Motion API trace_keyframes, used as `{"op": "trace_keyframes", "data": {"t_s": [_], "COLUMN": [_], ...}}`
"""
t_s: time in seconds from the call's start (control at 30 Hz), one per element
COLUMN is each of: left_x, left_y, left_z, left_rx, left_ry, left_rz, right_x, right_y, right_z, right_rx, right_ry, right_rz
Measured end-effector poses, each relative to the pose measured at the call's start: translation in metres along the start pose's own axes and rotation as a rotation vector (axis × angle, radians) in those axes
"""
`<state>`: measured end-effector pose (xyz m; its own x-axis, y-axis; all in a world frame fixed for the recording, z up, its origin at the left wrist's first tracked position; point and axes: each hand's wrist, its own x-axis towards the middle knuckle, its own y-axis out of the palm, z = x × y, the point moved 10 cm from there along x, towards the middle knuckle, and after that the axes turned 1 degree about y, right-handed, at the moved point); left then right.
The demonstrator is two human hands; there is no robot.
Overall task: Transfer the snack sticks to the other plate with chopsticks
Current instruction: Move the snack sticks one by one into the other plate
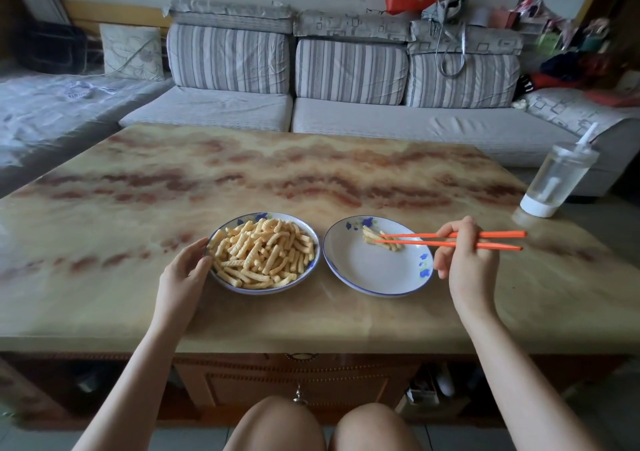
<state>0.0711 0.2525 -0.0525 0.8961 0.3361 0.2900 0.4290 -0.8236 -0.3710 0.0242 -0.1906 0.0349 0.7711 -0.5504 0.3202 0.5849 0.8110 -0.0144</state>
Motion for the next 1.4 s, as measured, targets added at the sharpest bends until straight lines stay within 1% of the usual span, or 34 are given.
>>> {"op": "trace_keyframes", "data": {"t_s": [0.17,0.47,0.6,0.8,1.07,1.4], "left_x": [0.001,0.0,-0.001,0.001,0.001,0.001], "left_y": [0.0,0.0,0.0,0.0,0.001,0.001], "left_z": [0.001,-0.001,-0.001,0.001,0.002,0.002], "left_rx": [0.003,-0.007,-0.012,-0.004,-0.018,-0.025], "left_ry": [0.001,0.001,0.003,-0.004,-0.005,-0.007], "left_rz": [0.0,-0.001,-0.002,-0.003,0.007,0.007], "right_x": [-0.002,-0.013,-0.015,-0.018,-0.015,-0.018], "right_y": [0.008,0.069,0.088,0.103,0.095,0.095], "right_z": [0.015,0.015,0.006,0.0,-0.002,0.004], "right_rx": [0.108,0.213,0.187,0.121,0.157,0.108], "right_ry": [0.006,0.061,0.072,0.074,0.089,0.092], "right_rz": [0.018,0.193,0.249,0.277,0.218,0.295]}}
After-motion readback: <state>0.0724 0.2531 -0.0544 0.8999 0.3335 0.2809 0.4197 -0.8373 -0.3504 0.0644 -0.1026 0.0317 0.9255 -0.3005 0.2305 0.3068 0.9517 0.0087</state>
